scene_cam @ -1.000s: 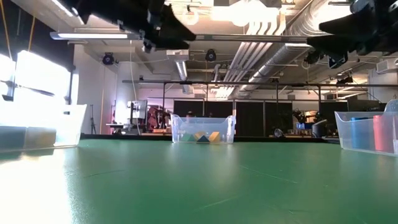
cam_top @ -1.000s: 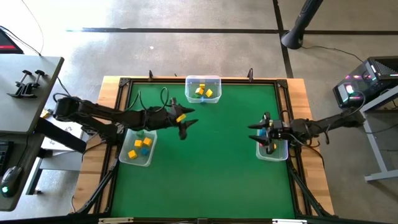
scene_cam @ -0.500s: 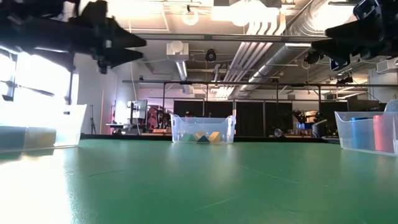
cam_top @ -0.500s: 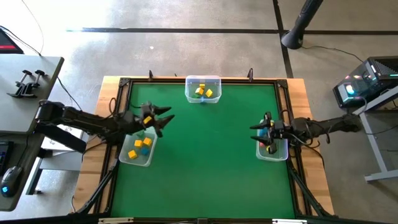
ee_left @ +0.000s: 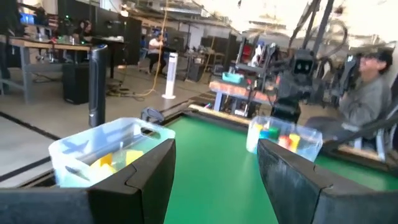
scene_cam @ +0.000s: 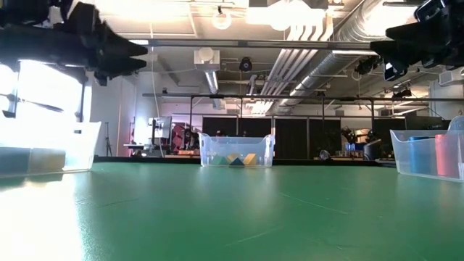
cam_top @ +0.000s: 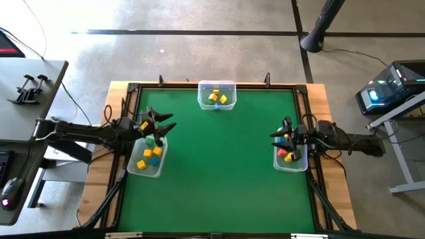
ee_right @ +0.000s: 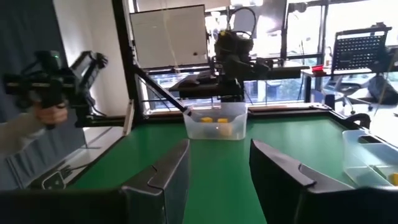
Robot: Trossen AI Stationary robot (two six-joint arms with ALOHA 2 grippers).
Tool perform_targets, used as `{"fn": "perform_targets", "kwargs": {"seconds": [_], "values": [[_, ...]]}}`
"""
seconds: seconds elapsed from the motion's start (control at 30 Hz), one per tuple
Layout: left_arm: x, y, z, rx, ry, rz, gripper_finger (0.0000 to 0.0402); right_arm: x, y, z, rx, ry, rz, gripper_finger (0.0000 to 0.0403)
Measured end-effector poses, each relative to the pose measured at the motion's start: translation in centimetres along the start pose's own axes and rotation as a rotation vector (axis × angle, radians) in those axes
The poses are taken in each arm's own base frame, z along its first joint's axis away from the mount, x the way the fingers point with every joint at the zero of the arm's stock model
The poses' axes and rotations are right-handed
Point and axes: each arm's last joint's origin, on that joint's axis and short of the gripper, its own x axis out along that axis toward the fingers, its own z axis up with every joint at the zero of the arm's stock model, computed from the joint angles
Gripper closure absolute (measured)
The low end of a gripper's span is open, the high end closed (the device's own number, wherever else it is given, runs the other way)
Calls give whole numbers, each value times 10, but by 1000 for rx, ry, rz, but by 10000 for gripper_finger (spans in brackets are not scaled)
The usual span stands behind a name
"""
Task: Sort blocks by size
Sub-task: Return to Home Position
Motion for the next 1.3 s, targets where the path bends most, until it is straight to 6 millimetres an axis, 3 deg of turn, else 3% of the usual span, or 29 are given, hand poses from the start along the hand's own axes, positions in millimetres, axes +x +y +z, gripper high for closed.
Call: {"fn": "perform_targets", "kwargs": {"seconds": [0.67,0.83,1.03,1.3], "values": [[-48,16,0,12,51,-14,188,0,2,1,-20,-9,92,247],[-49,14,-5,51,116,-64,188,0,3,0,-20,-15,109,247],[-49,11,-4,29,116,-178,188,4,2,-16,20,-11,144,247],[-43,11,-19,39,65,-198,188,4,0,-13,-12,-53,73,247]]}}
